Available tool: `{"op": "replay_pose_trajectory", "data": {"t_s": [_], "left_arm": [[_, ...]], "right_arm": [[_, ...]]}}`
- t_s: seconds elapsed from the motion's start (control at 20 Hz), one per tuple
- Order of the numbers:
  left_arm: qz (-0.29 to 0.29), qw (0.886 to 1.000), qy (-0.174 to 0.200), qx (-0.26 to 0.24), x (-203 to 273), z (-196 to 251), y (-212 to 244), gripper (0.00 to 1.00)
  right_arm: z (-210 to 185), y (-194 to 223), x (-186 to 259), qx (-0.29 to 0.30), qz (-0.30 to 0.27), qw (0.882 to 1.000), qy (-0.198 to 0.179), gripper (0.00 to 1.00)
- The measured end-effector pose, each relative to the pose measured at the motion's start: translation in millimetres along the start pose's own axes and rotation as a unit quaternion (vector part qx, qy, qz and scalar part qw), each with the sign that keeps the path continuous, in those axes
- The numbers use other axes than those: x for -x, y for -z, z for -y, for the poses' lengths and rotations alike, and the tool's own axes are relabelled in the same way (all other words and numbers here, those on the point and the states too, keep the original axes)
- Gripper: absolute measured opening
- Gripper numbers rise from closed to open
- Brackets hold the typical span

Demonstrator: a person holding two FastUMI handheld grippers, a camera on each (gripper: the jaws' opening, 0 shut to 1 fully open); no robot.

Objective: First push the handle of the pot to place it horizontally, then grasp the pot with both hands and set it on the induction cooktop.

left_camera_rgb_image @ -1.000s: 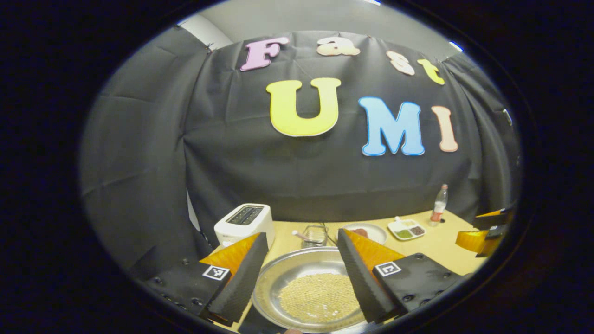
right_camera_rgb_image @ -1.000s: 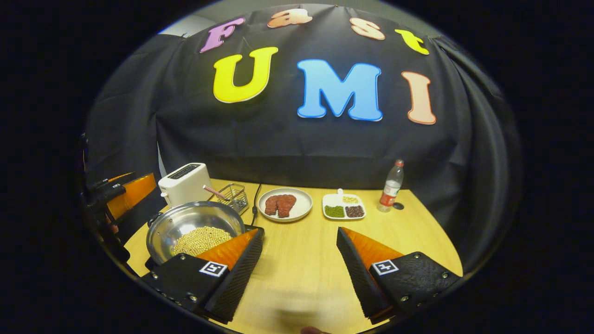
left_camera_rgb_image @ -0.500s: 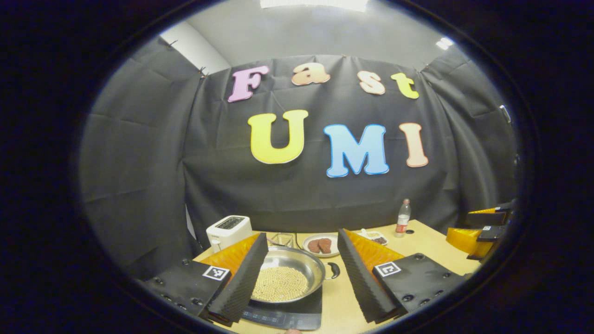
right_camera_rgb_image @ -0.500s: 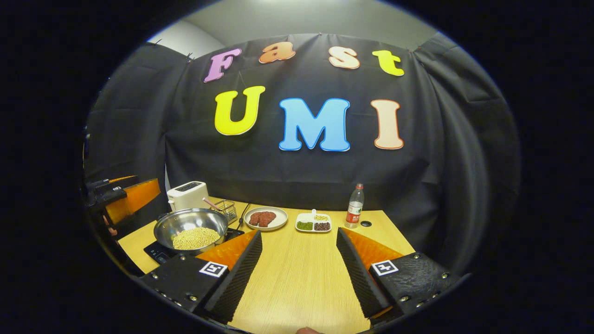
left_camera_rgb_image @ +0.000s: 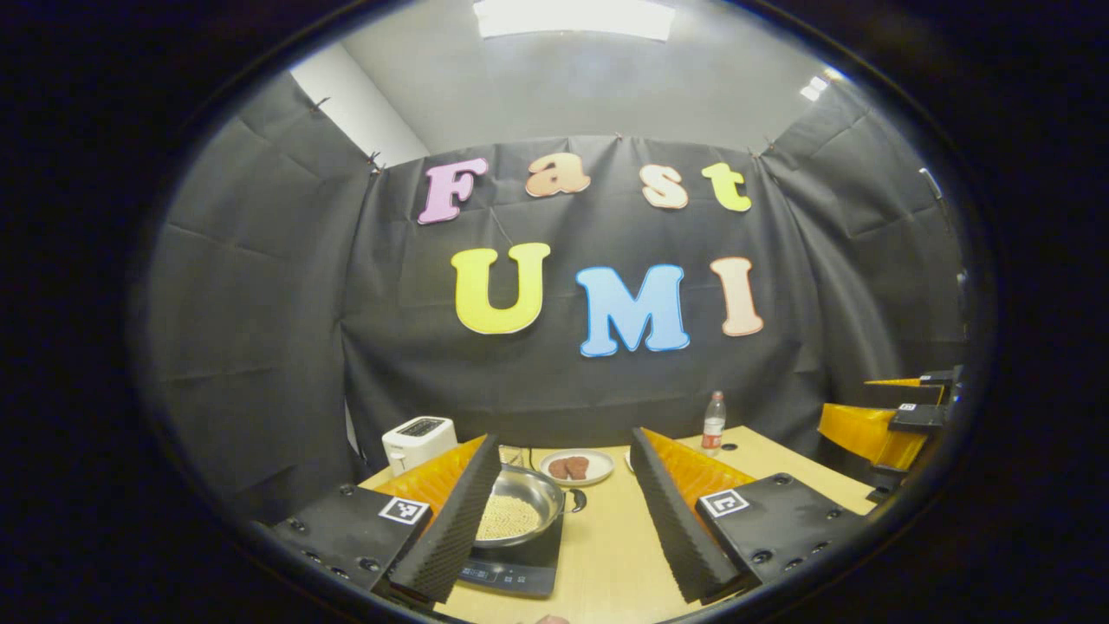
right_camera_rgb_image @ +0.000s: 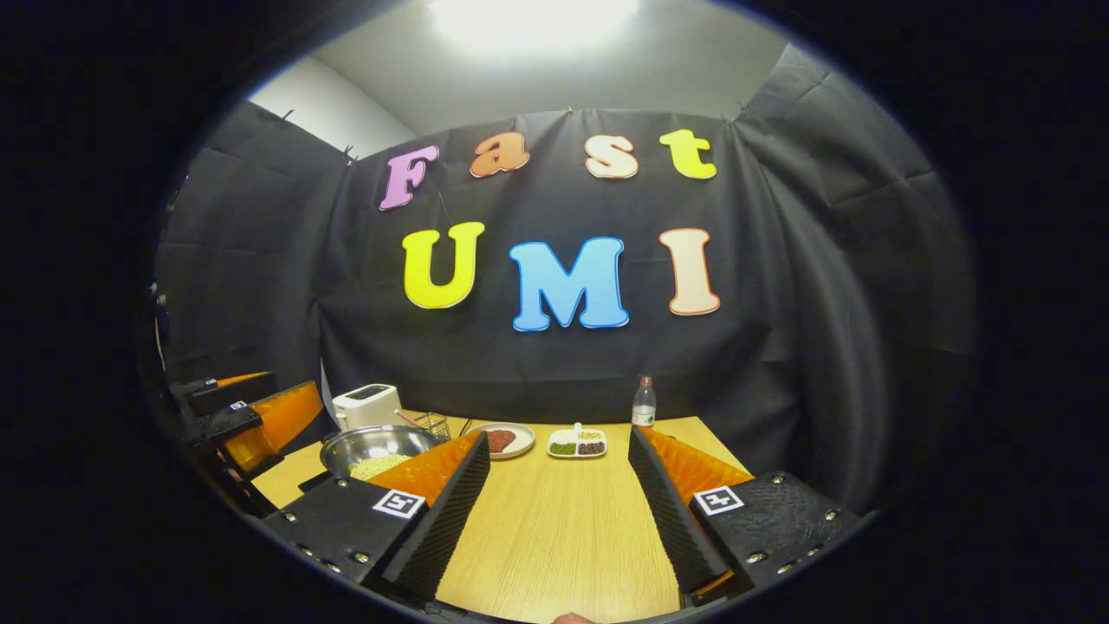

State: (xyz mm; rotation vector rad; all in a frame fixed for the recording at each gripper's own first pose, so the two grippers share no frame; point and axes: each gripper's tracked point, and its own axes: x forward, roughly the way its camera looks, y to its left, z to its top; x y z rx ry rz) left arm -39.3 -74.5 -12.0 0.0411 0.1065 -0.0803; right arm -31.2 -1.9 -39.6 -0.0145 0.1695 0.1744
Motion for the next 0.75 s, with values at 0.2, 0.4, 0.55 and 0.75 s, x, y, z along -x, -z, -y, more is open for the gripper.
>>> {"op": "replay_pose_trajectory", "data": {"t_s": [0.2, 0.4, 0.55, 0.75], "left_arm": [[0.01, 1.0, 0.003, -0.002, 8, -14, -12, 0.9], [0.012, 1.0, 0.0, -0.008, 15, -33, -15, 0.93], [0.016, 1.0, -0.004, -0.001, 23, -43, -16, 1.0], [0.019, 1.0, -0.005, 0.002, 30, -48, -16, 0.91]], "right_arm": [[-15, -7, 12, -0.003, 0.013, 1.0, 0.01, 0.97], [-25, -10, 18, -0.006, 0.019, 1.0, 0.017, 0.97], [-31, -13, 25, -0.002, 0.024, 1.0, 0.016, 0.97], [-42, -12, 29, 0.001, 0.025, 1.0, 0.01, 0.97]]}}
